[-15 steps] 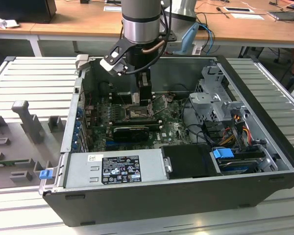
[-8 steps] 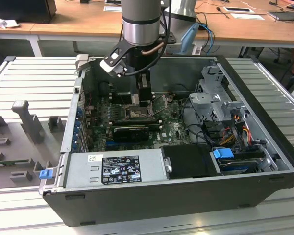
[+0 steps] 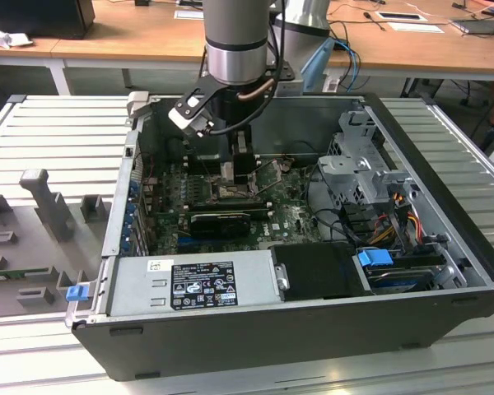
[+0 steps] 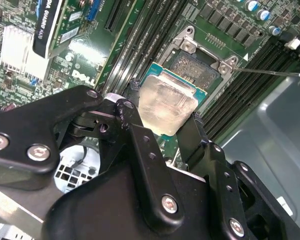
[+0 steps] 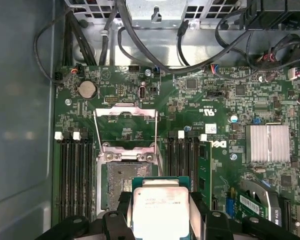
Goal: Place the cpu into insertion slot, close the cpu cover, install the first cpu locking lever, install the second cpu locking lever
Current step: 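Place the cpu into insertion slot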
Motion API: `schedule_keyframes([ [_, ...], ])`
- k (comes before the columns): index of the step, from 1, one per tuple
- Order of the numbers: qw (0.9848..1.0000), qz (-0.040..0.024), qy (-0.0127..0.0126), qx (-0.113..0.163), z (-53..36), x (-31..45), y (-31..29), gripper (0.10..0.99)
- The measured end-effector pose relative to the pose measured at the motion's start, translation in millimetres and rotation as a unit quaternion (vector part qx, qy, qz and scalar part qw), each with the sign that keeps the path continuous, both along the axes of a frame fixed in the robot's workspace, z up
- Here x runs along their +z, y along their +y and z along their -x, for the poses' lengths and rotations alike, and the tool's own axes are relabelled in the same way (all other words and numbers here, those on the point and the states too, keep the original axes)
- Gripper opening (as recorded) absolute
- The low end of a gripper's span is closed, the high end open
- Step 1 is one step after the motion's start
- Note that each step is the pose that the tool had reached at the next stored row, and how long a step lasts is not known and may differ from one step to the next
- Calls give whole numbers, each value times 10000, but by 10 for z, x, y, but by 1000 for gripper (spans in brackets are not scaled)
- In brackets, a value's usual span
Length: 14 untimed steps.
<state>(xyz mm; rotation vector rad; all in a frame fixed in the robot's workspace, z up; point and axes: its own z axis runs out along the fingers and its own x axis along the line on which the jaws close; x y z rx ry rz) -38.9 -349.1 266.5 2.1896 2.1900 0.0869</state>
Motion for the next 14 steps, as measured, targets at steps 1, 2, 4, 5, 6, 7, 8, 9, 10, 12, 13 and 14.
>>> schedule_keyframes([
  [1,10000,0,0,0,0,-4,0,541],
  [2,10000,0,0,0,0,-7,0,541],
  [4,10000,1,3,0,0,-14,0,541],
  [5,10000,1,4,0,0,-16,0,541],
  [6,10000,1,4,0,0,-17,1,541],
  [7,10000,1,4,0,0,-18,1,541],
  [8,10000,1,4,0,0,-18,0,541],
  [9,10000,0,4,0,0,-19,1,541],
  [10,10000,0,4,0,0,-20,1,541],
  [12,10000,0,4,0,0,-23,1,541],
  [13,10000,0,4,0,0,-24,1,541],
  [14,10000,0,4,0,0,-25,1,541],
])
